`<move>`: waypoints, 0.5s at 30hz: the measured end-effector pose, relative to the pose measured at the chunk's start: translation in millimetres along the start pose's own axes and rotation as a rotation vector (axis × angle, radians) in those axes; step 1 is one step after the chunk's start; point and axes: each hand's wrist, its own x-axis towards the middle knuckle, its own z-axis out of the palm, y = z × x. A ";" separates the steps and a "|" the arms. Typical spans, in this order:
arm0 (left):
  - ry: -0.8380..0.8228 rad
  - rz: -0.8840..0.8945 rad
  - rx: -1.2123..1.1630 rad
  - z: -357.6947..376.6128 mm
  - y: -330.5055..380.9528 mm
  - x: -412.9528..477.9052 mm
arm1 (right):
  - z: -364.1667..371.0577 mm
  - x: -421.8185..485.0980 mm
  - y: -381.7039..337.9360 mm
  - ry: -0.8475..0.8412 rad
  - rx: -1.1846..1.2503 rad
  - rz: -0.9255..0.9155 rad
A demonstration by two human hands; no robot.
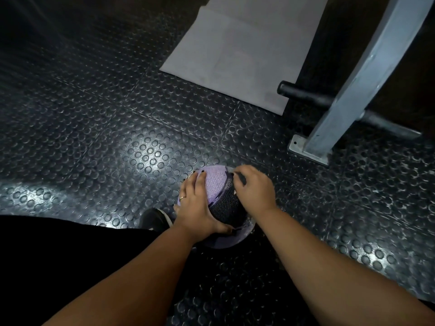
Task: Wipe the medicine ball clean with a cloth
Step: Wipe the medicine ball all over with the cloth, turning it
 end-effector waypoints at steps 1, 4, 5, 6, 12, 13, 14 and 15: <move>0.005 0.000 0.003 -0.2 0.3 -0.6 | 1.6 8.3 0.5 -0.020 -0.020 0.030; -0.001 -0.020 -0.015 -2.1 5.6 -0.6 | 3.1 28.7 1.6 -0.075 -0.064 0.113; -0.008 -0.031 -0.024 -3.3 8.4 -0.3 | 3.1 33.8 1.5 -0.093 -0.079 0.136; -0.012 -0.041 -0.030 -4.6 11.3 -0.1 | 2.9 37.4 1.2 -0.108 -0.093 0.155; -0.026 -0.076 -0.058 -9.3 15.8 -0.8 | -2.6 18.1 -1.8 -0.089 -0.016 0.105; -0.023 -0.074 -0.058 -8.9 15.3 -1.1 | -4.1 10.1 -3.1 -0.072 0.009 0.086; -0.022 -0.073 -0.059 -8.6 14.6 -0.7 | -5.4 1.6 -5.0 -0.051 0.038 0.067; -0.025 -0.075 -0.064 -8.6 14.1 -0.7 | -6.1 -7.7 -7.9 -0.033 0.064 0.041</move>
